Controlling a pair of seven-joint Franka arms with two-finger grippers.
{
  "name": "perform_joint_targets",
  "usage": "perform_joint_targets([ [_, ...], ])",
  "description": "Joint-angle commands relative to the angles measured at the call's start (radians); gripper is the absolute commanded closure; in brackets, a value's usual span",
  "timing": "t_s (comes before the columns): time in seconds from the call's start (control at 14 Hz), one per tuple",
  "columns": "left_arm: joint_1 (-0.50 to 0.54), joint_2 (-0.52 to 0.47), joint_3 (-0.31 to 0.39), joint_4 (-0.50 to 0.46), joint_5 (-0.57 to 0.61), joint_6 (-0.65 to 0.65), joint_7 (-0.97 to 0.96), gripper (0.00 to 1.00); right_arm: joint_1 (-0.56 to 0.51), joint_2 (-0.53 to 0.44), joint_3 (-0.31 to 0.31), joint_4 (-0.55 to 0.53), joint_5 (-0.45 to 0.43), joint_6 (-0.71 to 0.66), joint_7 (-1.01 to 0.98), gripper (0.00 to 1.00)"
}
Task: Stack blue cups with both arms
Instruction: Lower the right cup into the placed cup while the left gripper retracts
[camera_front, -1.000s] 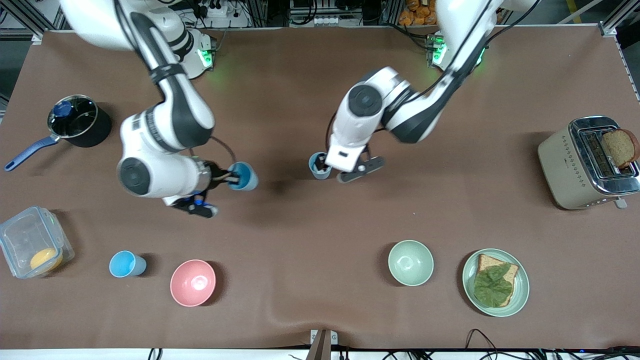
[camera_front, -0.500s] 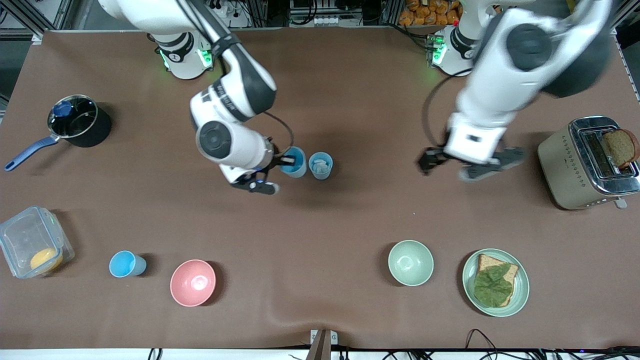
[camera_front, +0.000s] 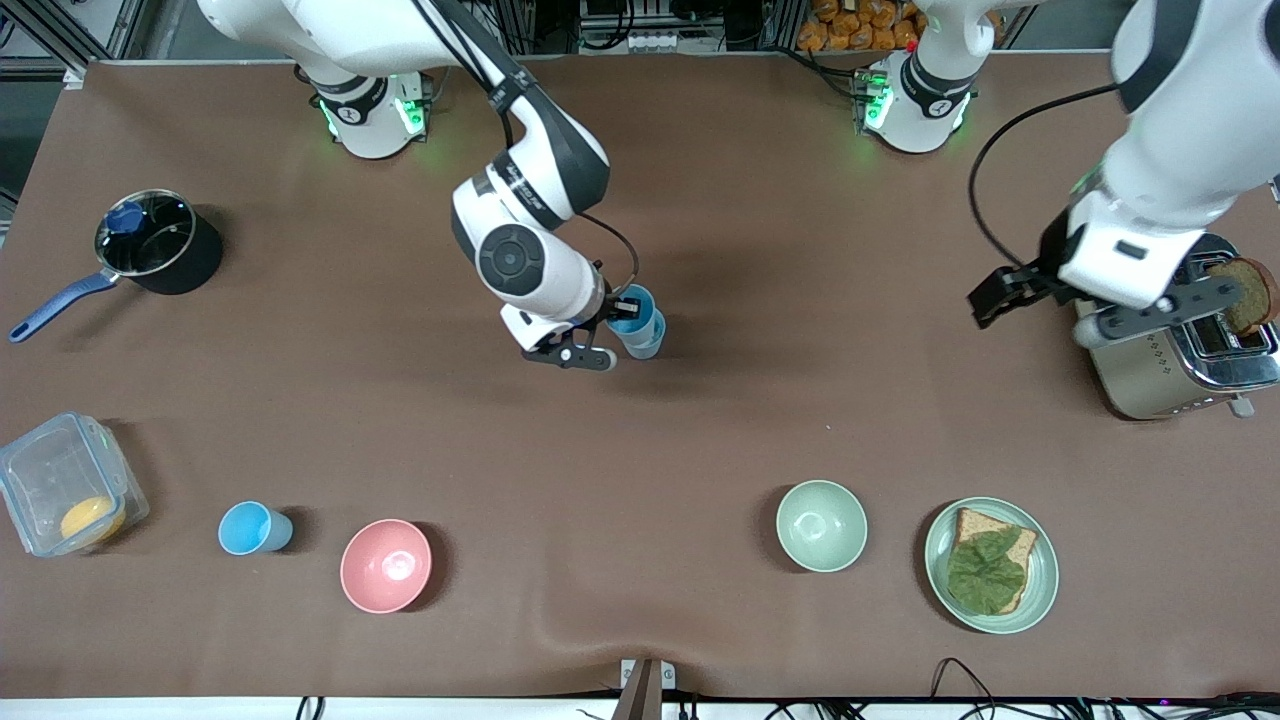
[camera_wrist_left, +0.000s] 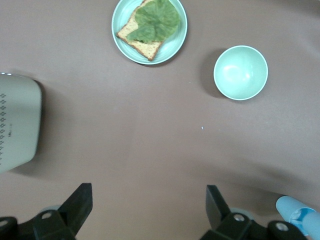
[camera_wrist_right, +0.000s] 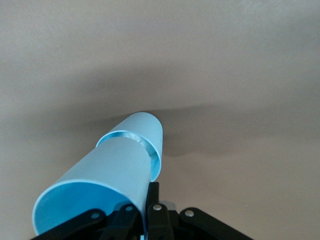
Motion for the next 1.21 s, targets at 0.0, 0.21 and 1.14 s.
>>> perform_joint_targets([
  [0.0, 0.014, -0.007, -0.012, 0.050, -0.009, -0.066, 0.027, 0.00, 0.014, 0.030, -0.012, 0.033, 0.014, -0.002, 0.017, 1.00],
  [0.21, 0.027, -0.030, 0.026, 0.082, -0.017, -0.107, 0.088, 0.00, 0.018, 0.034, -0.012, 0.033, 0.016, -0.002, 0.017, 1.00],
  [1.14, -0.064, -0.109, 0.220, 0.046, -0.049, -0.199, 0.291, 0.00, -0.128, -0.004, -0.024, 0.058, -0.001, -0.044, -0.139, 0.00],
])
